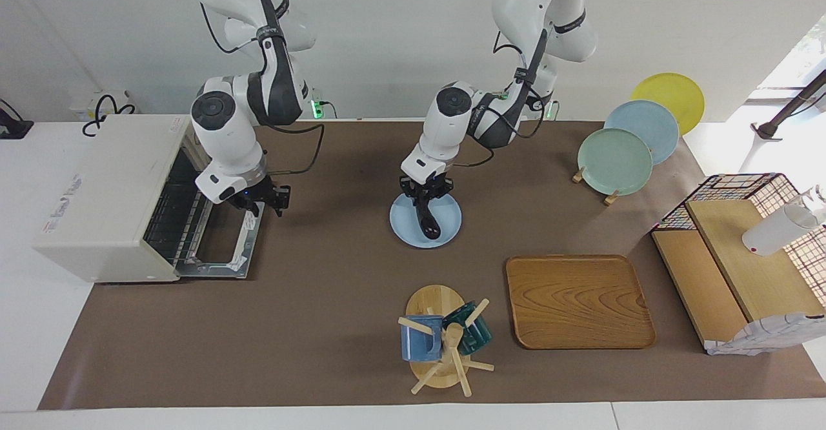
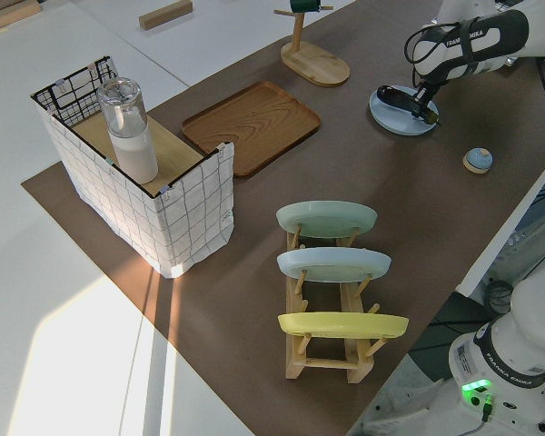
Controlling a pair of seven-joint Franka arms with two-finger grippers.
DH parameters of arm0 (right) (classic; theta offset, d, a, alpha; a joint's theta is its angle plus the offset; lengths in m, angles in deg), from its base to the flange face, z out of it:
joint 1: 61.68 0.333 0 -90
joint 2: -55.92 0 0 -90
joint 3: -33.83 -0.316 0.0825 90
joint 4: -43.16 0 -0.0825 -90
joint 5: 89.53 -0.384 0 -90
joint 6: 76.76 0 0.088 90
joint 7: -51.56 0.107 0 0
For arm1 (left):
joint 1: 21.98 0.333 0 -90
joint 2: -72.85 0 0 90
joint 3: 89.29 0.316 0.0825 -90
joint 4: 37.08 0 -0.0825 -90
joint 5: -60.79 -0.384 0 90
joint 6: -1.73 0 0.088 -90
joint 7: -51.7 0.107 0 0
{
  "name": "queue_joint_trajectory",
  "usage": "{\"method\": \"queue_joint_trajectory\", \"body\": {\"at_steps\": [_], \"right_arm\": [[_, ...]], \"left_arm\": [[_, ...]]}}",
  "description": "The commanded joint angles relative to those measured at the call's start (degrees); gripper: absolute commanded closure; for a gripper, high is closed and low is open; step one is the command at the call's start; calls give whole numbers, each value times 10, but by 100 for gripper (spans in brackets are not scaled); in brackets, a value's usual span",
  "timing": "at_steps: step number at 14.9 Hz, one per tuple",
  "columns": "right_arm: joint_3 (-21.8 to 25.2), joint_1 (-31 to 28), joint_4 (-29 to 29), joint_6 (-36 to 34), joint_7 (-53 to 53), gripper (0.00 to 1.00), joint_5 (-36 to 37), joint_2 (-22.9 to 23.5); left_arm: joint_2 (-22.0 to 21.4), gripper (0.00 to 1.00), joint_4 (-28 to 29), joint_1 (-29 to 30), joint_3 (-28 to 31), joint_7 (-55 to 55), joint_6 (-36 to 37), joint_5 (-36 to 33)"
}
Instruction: Put eggplant into oven
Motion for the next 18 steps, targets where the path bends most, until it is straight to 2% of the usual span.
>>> {"method": "queue_joint_trajectory", "body": {"at_steps": [1,6,9,11,12,15,18], "right_arm": [[-15,-11,-6,-12,-7,0,-22,-16],[-46,-11,-22,-11,-27,0,-73,-11],[-71,-10,-36,-1,-23,0,-74,-5],[-107,2,-60,-1,1,0,-75,4],[-108,24,-76,-3,25,0,-75,9],[-106,114,-155,-6,131,0,-52,66],[-106,193,-225,-10,191,0,10,128]], "left_arm": [[-5,0,-3,-4,6,6,-1,11],[-30,0,-42,43,7,34,90,11],[-45,0,-92,101,6,70,175,11],[-50,0,-125,131,11,112,231,11],[-50,0,-133,152,11,136,247,10],[-59,0,-158,215,11,201,290,6],[-83,0,-165,275,11,258,321,4]]}}
